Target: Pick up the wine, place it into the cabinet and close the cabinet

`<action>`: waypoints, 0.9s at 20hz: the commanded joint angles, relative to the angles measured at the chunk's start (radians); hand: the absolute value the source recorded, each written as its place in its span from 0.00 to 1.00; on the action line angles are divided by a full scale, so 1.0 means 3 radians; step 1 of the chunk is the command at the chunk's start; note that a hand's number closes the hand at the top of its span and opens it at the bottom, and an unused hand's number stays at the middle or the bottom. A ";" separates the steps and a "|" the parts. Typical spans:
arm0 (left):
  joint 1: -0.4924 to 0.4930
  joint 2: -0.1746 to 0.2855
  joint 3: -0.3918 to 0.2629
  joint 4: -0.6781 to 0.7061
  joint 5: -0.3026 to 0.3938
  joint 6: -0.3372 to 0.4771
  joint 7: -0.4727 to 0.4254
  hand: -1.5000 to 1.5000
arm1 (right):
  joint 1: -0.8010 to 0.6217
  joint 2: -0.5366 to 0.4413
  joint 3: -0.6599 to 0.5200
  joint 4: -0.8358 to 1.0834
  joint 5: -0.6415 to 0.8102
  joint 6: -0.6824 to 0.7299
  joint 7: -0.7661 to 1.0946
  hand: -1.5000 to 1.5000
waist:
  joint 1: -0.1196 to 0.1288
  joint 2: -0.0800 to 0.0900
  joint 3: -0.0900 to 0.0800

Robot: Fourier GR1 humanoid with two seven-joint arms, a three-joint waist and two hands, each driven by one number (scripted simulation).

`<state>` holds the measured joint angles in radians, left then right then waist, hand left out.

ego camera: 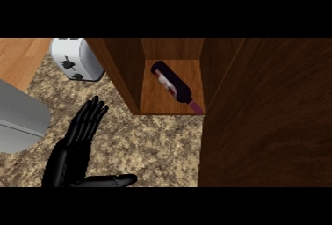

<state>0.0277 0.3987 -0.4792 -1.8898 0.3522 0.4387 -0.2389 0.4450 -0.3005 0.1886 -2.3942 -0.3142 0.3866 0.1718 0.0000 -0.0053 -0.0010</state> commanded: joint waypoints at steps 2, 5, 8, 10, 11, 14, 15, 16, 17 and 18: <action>0.0343 0.0167 0.0126 -0.0096 0.0290 -0.0478 -0.0225 1.00 | 0.0199 -0.0346 -0.0085 -0.0467 0.0047 0.0297 0.0120 1.00 | -0.0019 0.0002 -0.0001; 0.0507 0.0452 0.0444 -0.0218 0.0475 -0.0733 -0.0214 1.00 | 0.0099 -0.0319 -0.0137 -0.0525 0.0030 0.0193 0.0154 1.00 | 0.0001 0.0006 -0.0001; 0.0550 0.0395 0.0612 -0.0086 0.0553 -0.0933 -0.0364 1.00 | 0.0082 -0.0200 -0.0112 -0.0443 -0.0014 0.0220 0.0006 1.00 | -0.0008 0.0010 0.0001; 0.0737 0.0515 0.0659 -0.0398 0.0532 -0.0919 -0.0260 1.00 | 0.0164 -0.0204 0.0020 -0.0505 0.0019 0.0286 0.0019 1.00 | 0.0003 0.0003 0.0002; 0.0845 0.0615 0.0887 -0.0241 0.0759 -0.1168 -0.0406 1.00 | 0.0235 -0.0215 0.0065 -0.0557 0.0045 0.0297 0.0004 1.00 | 0.0003 0.0001 0.0000; 0.0935 0.0522 0.0831 -0.0129 0.0631 -0.1221 -0.0537 1.00 | 0.0055 -0.0165 0.0165 -0.0523 -0.0376 0.0175 0.0233 1.00 | 0.0032 0.0012 -0.0003; 0.0880 0.0663 0.1002 -0.0115 0.0752 -0.1362 -0.0480 1.00 | -0.0034 -0.0150 0.0313 -0.0514 -0.0310 0.0158 0.0318 1.00 | 0.0039 0.0015 -0.0004; 0.0855 0.0470 0.0764 -0.0312 0.0533 -0.1071 -0.0346 1.00 | 0.0009 -0.0163 0.0383 -0.0486 -0.0321 0.0224 0.0319 1.00 | 0.0015 0.0012 0.0001; 0.0833 0.0569 0.0867 -0.0302 0.0604 -0.1197 -0.0339 1.00 | -0.0101 -0.0288 0.0232 -0.0477 -0.0514 0.0315 0.0332 1.00 | 0.0023 0.0015 0.0001; 0.0797 0.0599 0.1060 -0.0154 0.0770 -0.1280 -0.0339 1.00 | -0.0099 -0.0262 0.0356 -0.0450 -0.0443 0.0327 0.0340 1.00 | 0.0017 0.0016 0.0000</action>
<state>0.2612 0.5586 -0.2274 -1.9586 0.5390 0.1022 -0.3406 0.4117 -0.3497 0.2640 -2.3985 -0.3132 0.4710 0.1864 0.0053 -0.0002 -0.0014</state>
